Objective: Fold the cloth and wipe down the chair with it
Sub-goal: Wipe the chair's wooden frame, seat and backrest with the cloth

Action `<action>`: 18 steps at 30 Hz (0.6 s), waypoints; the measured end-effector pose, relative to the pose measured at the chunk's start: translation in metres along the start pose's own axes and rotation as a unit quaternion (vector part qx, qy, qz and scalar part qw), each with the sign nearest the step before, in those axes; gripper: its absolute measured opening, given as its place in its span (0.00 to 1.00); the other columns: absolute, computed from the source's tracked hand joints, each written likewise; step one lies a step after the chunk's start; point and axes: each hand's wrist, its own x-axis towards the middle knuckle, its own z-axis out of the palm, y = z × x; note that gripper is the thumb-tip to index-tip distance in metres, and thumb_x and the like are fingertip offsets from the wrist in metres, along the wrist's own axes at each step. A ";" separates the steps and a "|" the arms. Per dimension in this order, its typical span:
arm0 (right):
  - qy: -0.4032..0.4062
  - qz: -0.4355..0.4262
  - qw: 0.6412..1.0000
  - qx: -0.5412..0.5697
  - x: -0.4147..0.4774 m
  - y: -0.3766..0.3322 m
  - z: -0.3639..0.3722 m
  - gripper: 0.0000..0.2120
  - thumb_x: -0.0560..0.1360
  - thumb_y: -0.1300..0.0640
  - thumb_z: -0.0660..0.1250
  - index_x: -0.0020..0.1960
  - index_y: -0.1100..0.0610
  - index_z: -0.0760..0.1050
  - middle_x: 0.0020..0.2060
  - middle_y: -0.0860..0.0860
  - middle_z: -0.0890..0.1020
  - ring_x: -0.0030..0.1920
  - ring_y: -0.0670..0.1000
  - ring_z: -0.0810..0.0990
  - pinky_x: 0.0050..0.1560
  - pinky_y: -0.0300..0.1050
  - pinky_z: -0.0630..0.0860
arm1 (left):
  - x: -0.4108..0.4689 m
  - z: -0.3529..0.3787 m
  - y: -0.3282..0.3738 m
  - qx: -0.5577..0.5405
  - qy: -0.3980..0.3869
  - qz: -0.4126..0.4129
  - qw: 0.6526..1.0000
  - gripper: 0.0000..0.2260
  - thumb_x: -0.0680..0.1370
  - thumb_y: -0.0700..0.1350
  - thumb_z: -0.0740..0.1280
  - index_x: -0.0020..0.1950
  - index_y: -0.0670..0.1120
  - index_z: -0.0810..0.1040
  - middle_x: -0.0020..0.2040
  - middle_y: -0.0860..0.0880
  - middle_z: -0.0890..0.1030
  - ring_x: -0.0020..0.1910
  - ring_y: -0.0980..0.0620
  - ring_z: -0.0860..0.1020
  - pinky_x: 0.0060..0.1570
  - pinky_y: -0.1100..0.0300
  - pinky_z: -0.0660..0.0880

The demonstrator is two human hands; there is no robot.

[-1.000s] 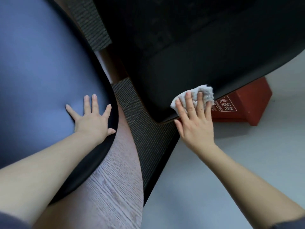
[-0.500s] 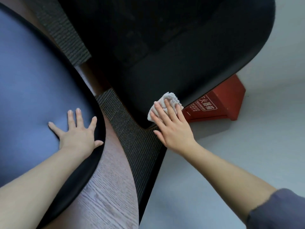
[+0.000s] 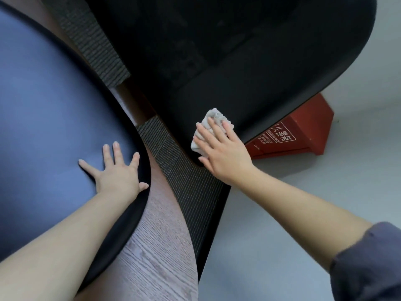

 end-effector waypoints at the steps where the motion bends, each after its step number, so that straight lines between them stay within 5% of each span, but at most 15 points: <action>1: 0.014 0.041 0.999 -0.007 0.008 0.016 -0.007 0.28 0.77 0.43 0.57 0.73 0.57 0.66 0.76 0.58 0.60 0.76 0.63 0.55 0.74 0.63 0.51 | 0.000 0.000 0.000 0.000 -0.001 0.000 1.000 0.41 0.76 0.70 0.59 0.80 0.58 0.41 0.79 0.39 0.36 0.78 0.38 0.35 0.65 0.22 0.49; 4: 0.046 0.213 0.976 -0.009 0.037 0.072 -0.029 0.29 0.79 0.44 0.54 0.75 0.57 0.62 0.77 0.59 0.56 0.76 0.64 0.52 0.74 0.64 0.46 | 0.000 -0.002 0.000 0.001 -0.001 -0.002 1.000 0.41 0.76 0.69 0.60 0.80 0.57 0.42 0.79 0.39 0.37 0.78 0.38 0.36 0.66 0.22 0.49; 6: 0.052 0.252 0.966 0.000 0.047 0.076 -0.033 0.30 0.79 0.43 0.53 0.76 0.58 0.59 0.77 0.59 0.54 0.76 0.65 0.49 0.74 0.64 0.44 | 0.000 -0.004 0.000 0.008 0.000 0.002 1.000 0.41 0.76 0.70 0.59 0.80 0.57 0.42 0.79 0.39 0.37 0.78 0.38 0.37 0.66 0.22 0.49; 10: 0.018 0.107 0.994 0.028 0.040 -0.002 -0.008 0.33 0.76 0.42 0.60 0.75 0.58 0.63 0.76 0.60 0.57 0.76 0.66 0.51 0.74 0.65 0.46 | 0.001 -0.004 -0.004 0.024 0.005 0.008 1.000 0.41 0.75 0.71 0.58 0.80 0.58 0.42 0.80 0.39 0.38 0.78 0.39 0.37 0.66 0.23 0.49; 13: -0.034 -0.008 0.999 0.008 0.032 -0.014 0.001 0.29 0.77 0.42 0.56 0.74 0.56 0.66 0.76 0.57 0.60 0.76 0.64 0.54 0.75 0.62 0.47 | 0.002 -0.005 -0.009 0.031 0.017 0.016 0.999 0.41 0.74 0.73 0.56 0.80 0.58 0.44 0.80 0.39 0.38 0.78 0.38 0.36 0.67 0.24 0.48; 16: 0.024 0.088 0.996 -0.015 0.056 0.033 -0.012 0.28 0.77 0.45 0.55 0.73 0.57 0.66 0.76 0.58 0.60 0.76 0.63 0.55 0.74 0.62 0.49 | 0.004 -0.009 -0.013 0.045 0.026 0.033 0.998 0.40 0.72 0.75 0.55 0.79 0.59 0.50 0.80 0.38 0.44 0.78 0.36 0.41 0.68 0.27 0.48; 18: 0.054 0.162 0.985 -0.007 0.073 0.058 -0.019 0.28 0.78 0.45 0.56 0.75 0.57 0.64 0.76 0.58 0.58 0.76 0.64 0.52 0.75 0.63 0.48 | 0.007 -0.016 -0.018 0.064 0.068 0.060 0.994 0.36 0.72 0.75 0.56 0.75 0.58 0.61 0.77 0.39 0.58 0.77 0.37 0.54 0.68 0.28 0.48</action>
